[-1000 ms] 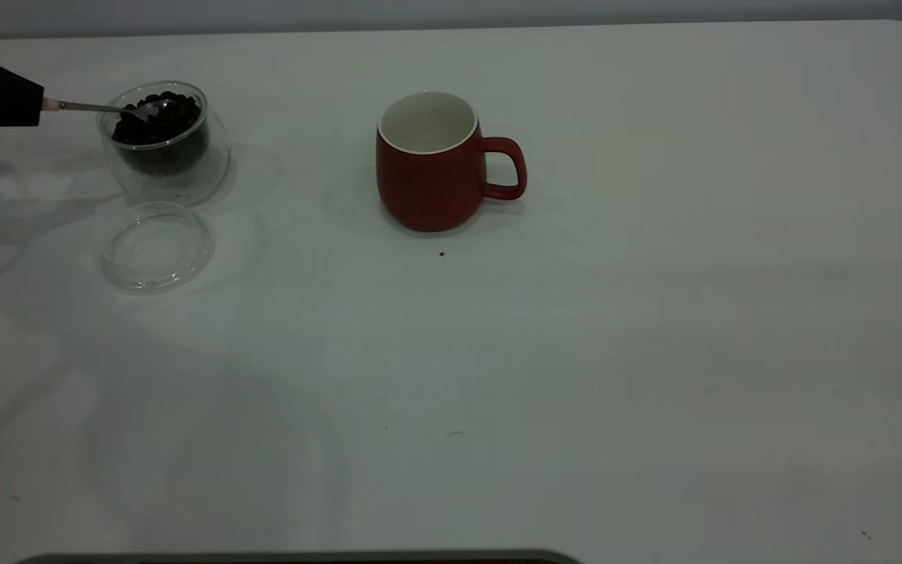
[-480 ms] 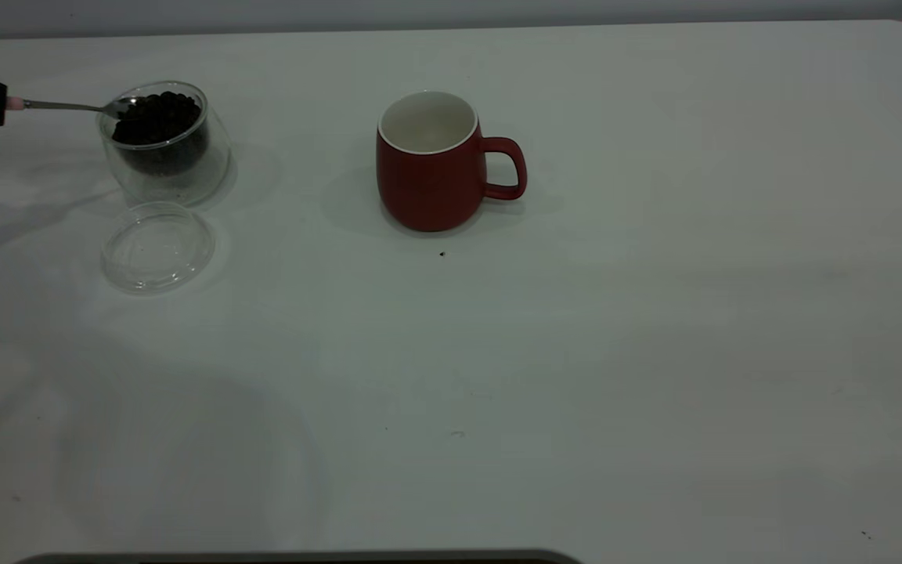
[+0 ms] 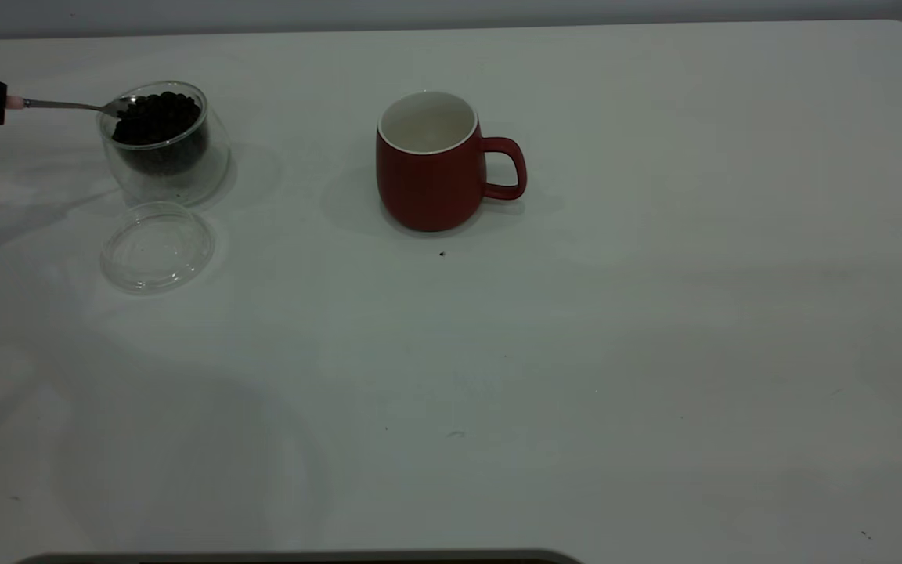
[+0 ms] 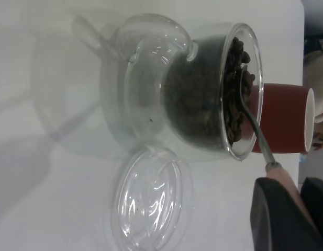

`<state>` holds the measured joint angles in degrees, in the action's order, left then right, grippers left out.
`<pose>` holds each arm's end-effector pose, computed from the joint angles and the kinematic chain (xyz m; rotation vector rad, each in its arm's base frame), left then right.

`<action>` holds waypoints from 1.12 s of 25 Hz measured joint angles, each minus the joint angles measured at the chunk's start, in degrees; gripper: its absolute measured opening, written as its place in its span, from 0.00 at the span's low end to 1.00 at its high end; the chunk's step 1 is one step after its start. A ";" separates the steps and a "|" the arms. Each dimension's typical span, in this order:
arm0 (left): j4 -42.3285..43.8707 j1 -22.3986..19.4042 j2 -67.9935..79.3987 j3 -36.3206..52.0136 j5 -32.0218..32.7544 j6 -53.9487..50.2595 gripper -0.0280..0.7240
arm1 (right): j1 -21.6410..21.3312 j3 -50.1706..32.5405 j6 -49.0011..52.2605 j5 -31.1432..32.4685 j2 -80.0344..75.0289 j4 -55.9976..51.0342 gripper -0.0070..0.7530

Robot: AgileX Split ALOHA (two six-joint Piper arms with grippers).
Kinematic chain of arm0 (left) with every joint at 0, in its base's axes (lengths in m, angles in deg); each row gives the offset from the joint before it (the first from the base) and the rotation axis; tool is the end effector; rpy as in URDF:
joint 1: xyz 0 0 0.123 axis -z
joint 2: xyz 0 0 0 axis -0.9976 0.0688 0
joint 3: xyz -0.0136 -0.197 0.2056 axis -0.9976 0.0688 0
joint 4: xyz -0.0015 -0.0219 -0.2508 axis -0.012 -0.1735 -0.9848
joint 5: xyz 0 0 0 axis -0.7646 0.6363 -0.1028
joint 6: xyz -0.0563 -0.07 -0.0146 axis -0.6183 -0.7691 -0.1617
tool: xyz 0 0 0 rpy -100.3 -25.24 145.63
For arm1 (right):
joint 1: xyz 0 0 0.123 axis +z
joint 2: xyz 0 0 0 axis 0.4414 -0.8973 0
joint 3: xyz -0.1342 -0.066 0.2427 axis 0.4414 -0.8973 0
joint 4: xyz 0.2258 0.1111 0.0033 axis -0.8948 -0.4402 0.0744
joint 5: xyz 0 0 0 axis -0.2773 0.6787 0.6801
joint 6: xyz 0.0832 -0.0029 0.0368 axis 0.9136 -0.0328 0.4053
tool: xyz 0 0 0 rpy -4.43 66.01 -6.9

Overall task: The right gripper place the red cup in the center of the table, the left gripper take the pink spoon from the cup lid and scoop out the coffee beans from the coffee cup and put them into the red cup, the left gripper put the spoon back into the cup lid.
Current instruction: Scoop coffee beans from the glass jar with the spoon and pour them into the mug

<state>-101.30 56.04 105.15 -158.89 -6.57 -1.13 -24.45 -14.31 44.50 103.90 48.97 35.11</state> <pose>0.4183 0.1546 0.0429 -0.2981 2.4703 -1.2122 -0.0016 0.0113 0.2648 -0.1443 2.1555 0.1306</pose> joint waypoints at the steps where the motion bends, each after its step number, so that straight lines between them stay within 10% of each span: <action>1: 0.00 0.00 0.00 0.00 0.00 -0.29 0.18 | 0.00 0.00 0.00 0.00 0.00 0.00 0.62; 28: -2.83 3.21 0.00 0.00 0.05 -6.40 0.18 | 0.00 0.00 0.00 0.00 0.00 0.00 0.62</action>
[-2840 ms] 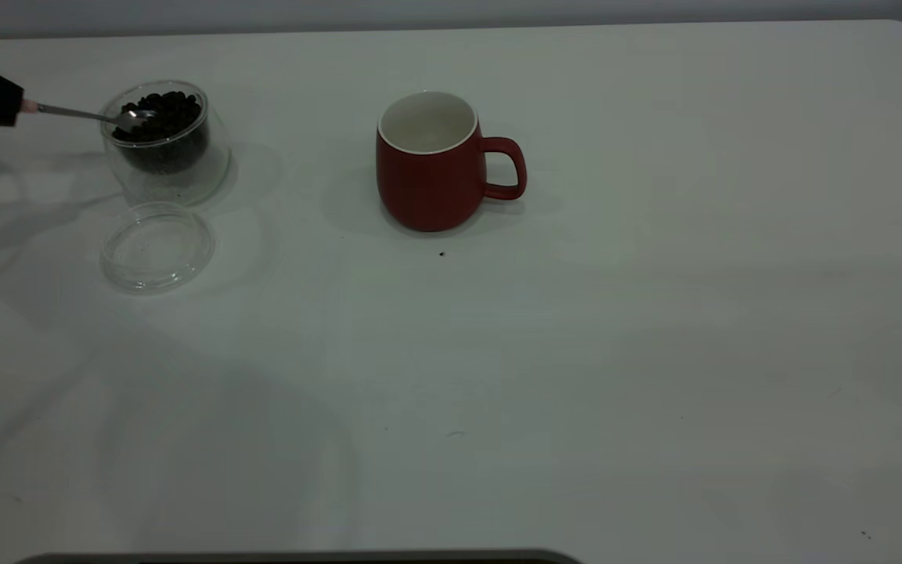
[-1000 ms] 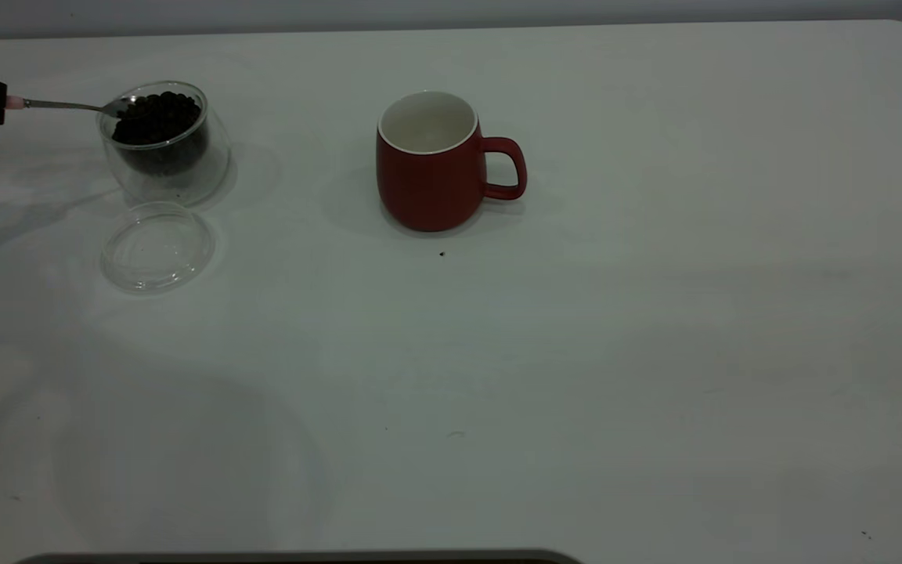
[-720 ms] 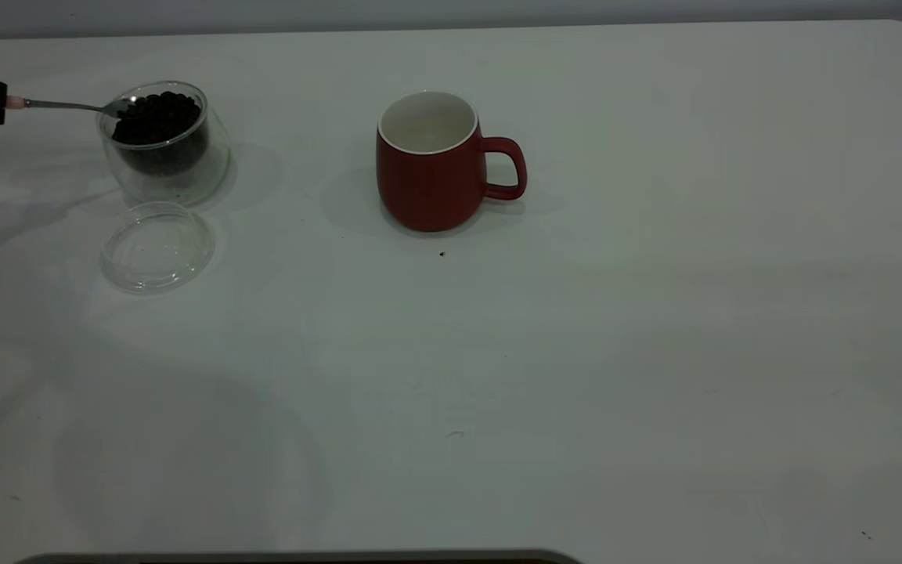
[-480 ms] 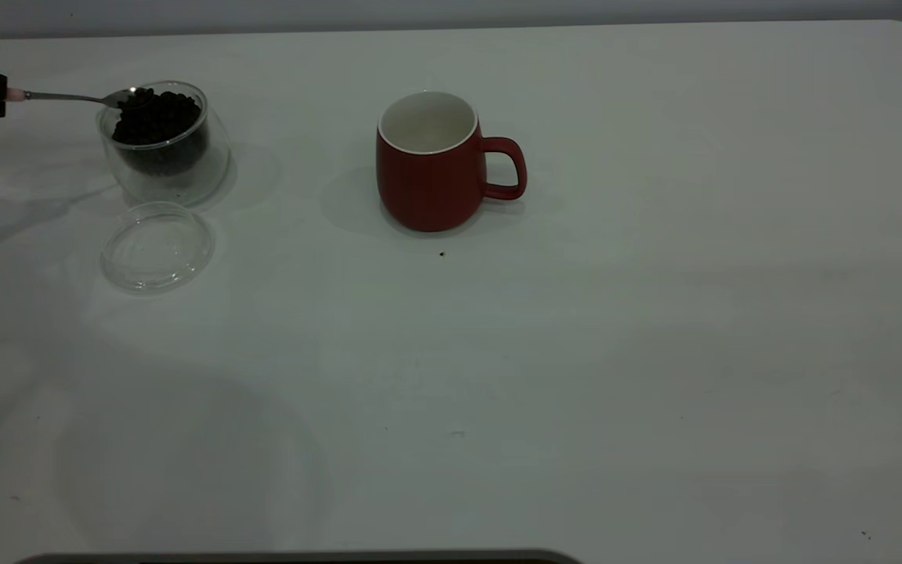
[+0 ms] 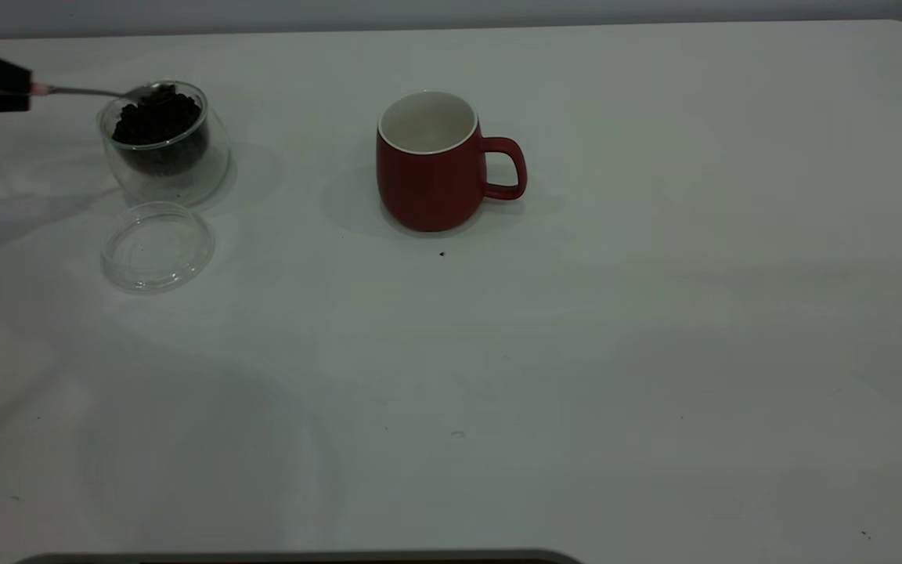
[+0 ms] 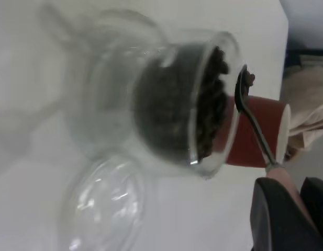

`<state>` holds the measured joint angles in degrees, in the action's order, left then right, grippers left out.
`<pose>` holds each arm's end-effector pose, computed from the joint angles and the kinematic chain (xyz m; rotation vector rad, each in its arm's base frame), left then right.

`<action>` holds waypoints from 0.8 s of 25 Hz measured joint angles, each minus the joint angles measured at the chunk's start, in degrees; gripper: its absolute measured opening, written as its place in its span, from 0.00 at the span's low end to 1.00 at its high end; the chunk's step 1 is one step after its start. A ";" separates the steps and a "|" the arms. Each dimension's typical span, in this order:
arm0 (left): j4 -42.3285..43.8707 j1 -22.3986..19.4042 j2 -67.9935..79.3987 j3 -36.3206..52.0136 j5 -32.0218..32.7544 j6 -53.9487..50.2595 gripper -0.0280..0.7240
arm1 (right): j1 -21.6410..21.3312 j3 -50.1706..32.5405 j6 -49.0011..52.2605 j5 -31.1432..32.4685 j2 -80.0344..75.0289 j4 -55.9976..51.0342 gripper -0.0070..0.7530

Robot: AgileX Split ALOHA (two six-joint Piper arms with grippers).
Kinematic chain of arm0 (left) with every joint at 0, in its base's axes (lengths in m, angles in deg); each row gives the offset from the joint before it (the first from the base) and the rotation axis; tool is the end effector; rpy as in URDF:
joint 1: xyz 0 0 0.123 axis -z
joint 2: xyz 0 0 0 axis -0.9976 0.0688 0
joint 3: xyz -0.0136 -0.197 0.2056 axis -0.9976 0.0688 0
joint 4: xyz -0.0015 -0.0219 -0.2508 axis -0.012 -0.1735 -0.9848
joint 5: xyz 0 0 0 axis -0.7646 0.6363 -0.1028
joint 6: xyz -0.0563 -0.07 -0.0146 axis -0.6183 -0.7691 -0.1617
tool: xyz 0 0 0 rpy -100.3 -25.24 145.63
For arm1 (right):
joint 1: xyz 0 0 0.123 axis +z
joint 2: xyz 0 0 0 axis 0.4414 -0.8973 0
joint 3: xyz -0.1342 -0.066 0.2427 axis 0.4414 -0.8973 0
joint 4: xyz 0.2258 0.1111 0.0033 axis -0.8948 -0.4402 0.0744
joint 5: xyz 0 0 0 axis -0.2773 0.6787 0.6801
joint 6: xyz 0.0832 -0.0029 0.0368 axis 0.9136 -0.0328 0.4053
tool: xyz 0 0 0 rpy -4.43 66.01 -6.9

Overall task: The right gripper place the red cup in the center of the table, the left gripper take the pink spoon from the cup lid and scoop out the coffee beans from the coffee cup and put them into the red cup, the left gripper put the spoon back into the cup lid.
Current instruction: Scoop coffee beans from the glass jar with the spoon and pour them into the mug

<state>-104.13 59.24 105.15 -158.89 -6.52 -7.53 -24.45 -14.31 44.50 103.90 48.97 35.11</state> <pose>0.4294 0.1307 0.0455 -0.4125 2.4636 -1.3023 -0.0016 0.0113 0.2648 -0.1443 2.1555 0.1306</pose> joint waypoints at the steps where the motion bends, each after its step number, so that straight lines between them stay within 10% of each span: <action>1: -0.26 0.61 0.00 0.00 0.00 0.00 0.18 | 0.00 0.00 0.00 0.00 0.00 0.00 0.62; 20: -5.16 15.17 0.00 0.00 0.00 0.00 0.18 | 0.00 0.00 0.00 0.00 0.00 0.00 0.62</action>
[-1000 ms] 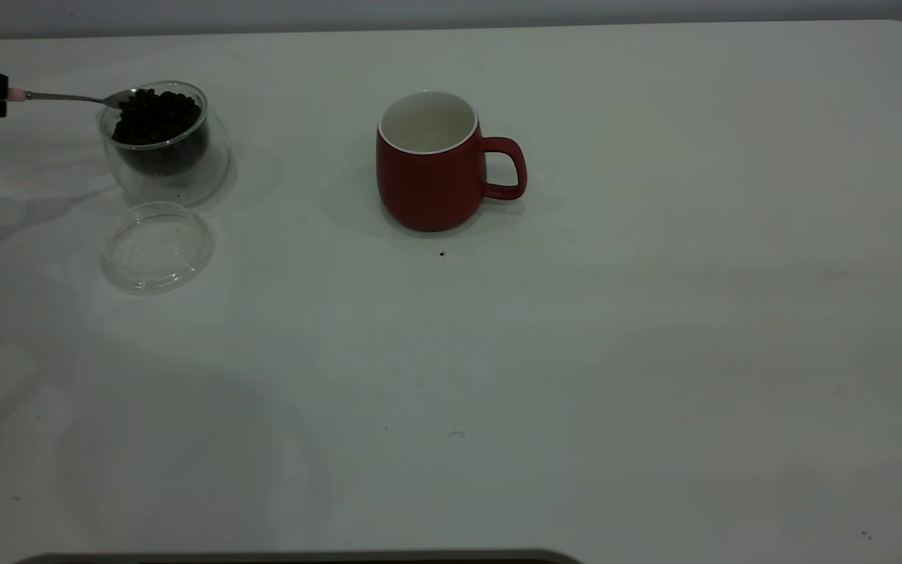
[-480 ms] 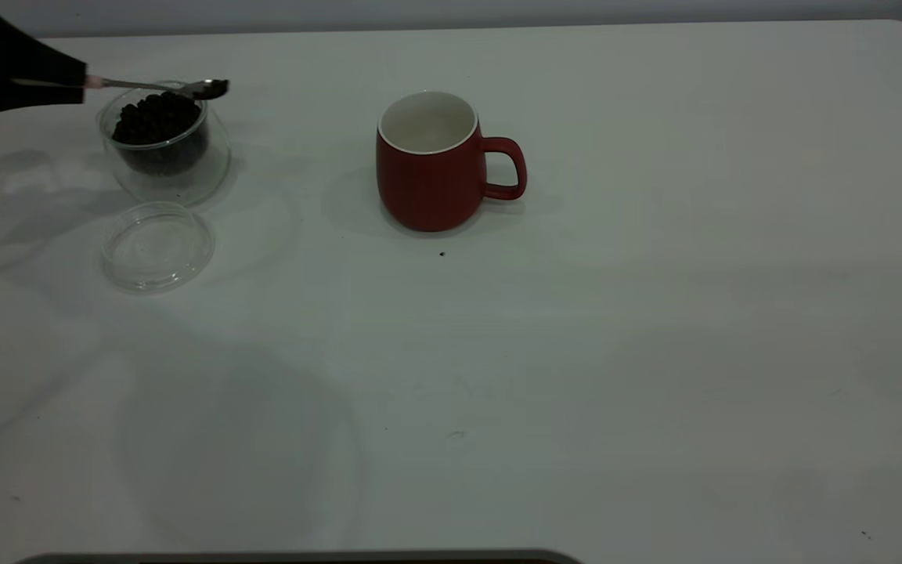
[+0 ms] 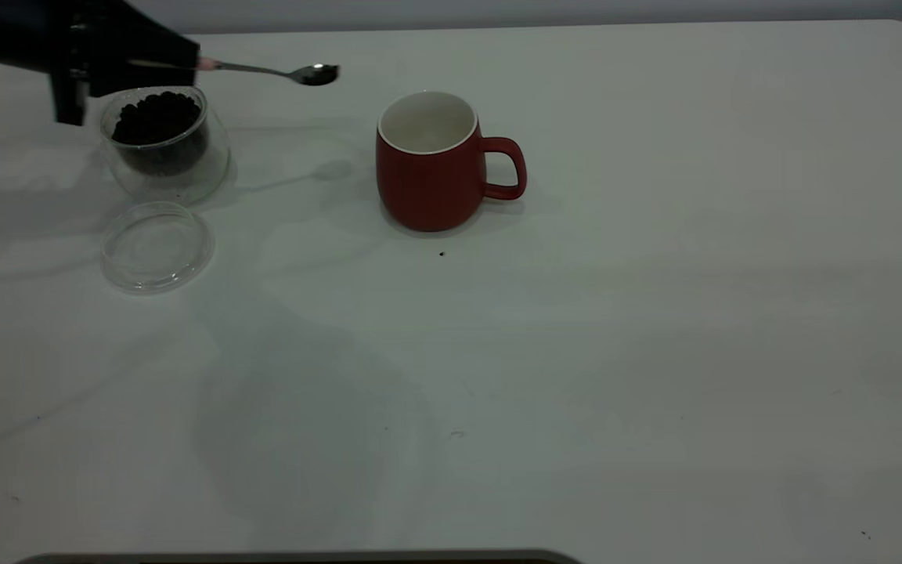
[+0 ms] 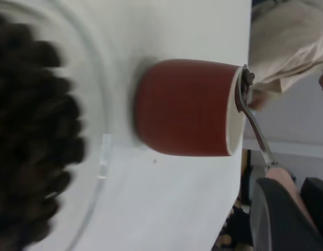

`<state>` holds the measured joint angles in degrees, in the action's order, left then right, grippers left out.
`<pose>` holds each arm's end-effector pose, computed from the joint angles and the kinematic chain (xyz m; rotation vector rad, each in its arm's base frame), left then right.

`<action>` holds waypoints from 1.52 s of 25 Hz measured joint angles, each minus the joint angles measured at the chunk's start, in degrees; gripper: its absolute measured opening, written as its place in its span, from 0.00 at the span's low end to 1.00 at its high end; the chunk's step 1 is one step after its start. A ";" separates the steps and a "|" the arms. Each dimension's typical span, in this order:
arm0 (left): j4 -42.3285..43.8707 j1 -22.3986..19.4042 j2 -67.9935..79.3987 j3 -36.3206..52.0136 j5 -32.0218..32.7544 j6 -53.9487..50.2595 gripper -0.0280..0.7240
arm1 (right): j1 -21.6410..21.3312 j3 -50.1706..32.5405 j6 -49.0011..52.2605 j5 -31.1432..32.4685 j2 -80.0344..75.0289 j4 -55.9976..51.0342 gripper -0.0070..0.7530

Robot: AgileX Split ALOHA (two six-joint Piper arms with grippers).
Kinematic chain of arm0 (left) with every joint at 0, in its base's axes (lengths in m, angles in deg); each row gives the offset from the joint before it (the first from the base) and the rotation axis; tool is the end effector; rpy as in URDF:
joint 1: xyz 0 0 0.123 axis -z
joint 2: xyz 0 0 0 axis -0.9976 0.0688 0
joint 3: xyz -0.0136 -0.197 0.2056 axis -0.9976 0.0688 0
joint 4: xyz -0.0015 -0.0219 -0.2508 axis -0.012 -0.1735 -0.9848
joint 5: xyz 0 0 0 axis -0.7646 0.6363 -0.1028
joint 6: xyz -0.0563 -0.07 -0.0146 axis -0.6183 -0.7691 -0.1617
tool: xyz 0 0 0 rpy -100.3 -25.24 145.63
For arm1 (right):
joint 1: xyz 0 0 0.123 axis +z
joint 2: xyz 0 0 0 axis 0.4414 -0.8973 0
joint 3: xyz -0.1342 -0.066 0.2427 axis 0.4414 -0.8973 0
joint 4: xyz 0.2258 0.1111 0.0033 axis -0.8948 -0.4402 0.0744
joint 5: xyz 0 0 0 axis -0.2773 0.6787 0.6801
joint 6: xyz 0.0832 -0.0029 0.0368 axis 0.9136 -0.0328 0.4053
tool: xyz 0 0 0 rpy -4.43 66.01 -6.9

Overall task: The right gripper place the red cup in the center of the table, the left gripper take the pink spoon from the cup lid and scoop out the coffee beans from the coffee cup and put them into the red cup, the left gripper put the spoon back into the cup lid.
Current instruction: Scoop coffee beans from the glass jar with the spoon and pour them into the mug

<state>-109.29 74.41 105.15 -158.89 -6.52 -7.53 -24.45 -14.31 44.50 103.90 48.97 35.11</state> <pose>0.4541 0.0123 0.0504 -0.1689 2.5065 -1.4514 -0.0016 0.0113 0.2648 -0.1443 2.1555 0.1306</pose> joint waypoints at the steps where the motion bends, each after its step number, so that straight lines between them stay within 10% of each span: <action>1: -0.12 0.60 0.00 0.00 0.00 0.00 0.18 | 0.00 0.00 0.00 0.00 0.00 0.00 0.62; 26: -0.87 10.53 0.00 0.00 -6.45 9.59 0.18 | 0.00 0.00 0.00 0.00 0.00 0.00 0.62; 38: -0.99 10.53 0.00 0.00 -7.21 38.32 0.18 | 0.00 0.00 0.00 0.00 0.00 0.00 0.62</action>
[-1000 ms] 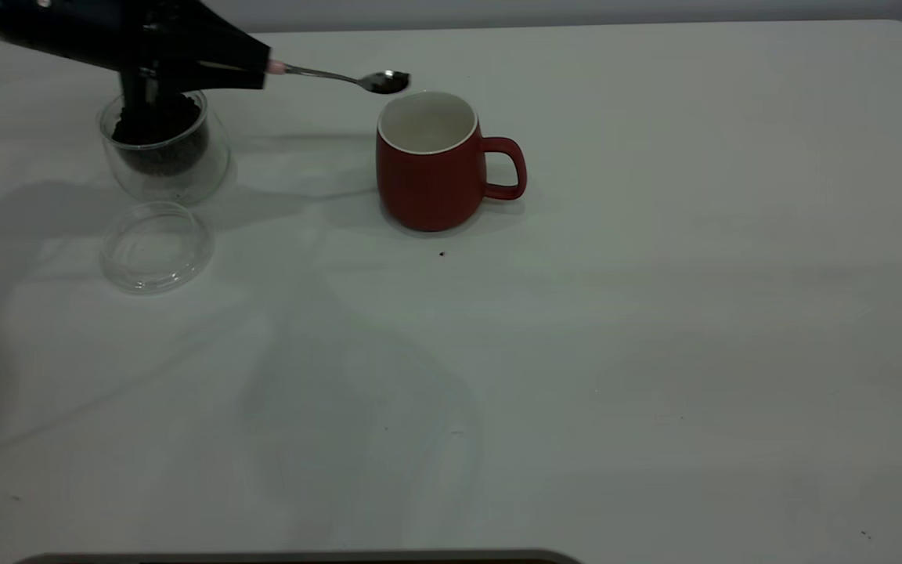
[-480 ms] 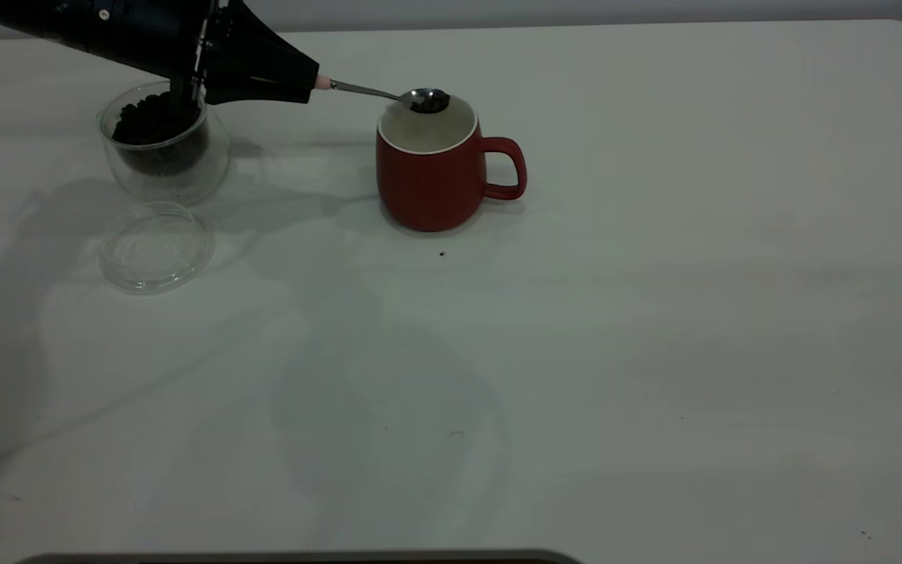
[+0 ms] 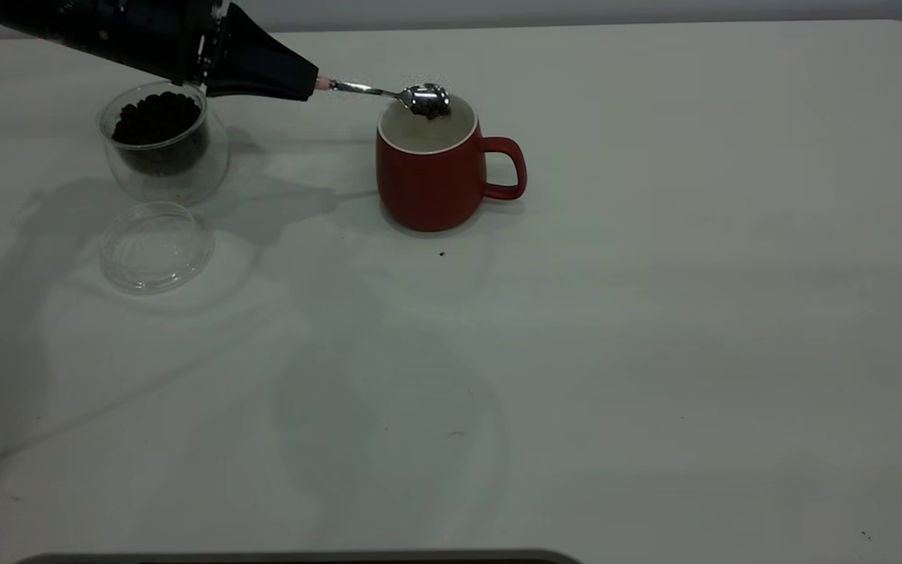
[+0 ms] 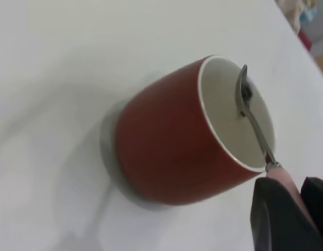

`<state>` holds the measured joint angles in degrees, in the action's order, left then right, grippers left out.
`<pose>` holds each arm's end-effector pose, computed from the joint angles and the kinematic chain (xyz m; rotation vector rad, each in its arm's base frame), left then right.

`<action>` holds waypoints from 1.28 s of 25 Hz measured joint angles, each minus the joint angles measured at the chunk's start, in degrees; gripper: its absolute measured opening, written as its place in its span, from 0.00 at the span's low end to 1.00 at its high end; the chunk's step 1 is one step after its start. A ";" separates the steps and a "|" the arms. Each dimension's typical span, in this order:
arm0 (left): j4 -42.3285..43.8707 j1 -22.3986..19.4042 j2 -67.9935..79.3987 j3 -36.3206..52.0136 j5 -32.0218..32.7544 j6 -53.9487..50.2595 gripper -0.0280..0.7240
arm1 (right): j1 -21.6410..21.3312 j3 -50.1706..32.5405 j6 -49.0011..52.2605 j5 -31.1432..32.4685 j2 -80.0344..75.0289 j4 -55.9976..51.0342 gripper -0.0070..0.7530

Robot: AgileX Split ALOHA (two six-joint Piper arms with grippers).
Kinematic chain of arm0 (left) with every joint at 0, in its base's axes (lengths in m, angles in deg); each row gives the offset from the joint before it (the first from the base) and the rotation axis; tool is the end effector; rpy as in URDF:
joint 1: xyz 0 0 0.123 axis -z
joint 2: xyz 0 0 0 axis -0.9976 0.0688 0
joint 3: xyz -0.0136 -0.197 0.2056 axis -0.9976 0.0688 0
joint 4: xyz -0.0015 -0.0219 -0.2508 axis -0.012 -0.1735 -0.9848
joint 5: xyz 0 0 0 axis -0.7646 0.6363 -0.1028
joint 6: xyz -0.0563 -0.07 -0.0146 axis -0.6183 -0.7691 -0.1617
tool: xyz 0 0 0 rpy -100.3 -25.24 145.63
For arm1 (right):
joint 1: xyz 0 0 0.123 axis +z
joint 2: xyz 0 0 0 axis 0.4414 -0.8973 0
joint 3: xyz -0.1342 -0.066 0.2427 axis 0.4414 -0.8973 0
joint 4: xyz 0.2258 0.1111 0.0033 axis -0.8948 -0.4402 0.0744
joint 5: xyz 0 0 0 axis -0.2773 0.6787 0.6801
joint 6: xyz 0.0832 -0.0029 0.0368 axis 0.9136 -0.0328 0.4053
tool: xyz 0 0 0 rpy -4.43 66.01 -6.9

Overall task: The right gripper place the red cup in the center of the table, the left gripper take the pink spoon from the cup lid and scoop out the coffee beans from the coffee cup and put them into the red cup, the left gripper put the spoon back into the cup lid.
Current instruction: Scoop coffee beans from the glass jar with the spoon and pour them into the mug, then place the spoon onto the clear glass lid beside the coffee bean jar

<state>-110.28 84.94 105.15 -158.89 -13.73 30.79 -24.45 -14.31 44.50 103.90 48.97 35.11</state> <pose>0.4577 -0.0660 0.0450 0.7575 2.2515 -1.0986 -0.0016 0.0113 0.2648 -0.1443 2.1555 0.1306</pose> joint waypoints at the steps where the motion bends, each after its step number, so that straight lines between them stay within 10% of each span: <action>1: 0.00 0.00 0.00 0.00 0.00 2.26 0.18 | 0.00 0.00 0.00 0.00 0.00 0.00 0.62; 12: 0.32 -1.80 -4.11 0.00 3.32 5.20 0.18 | 0.00 0.00 0.00 0.00 0.00 0.00 0.62; 32: 25.63 -23.80 -15.68 0.00 8.23 -33.05 0.18 | 0.00 0.00 0.00 0.00 0.00 0.00 0.62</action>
<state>-84.64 61.14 89.47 -158.89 -5.50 -2.26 -24.45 -14.31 44.50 103.90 48.97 35.11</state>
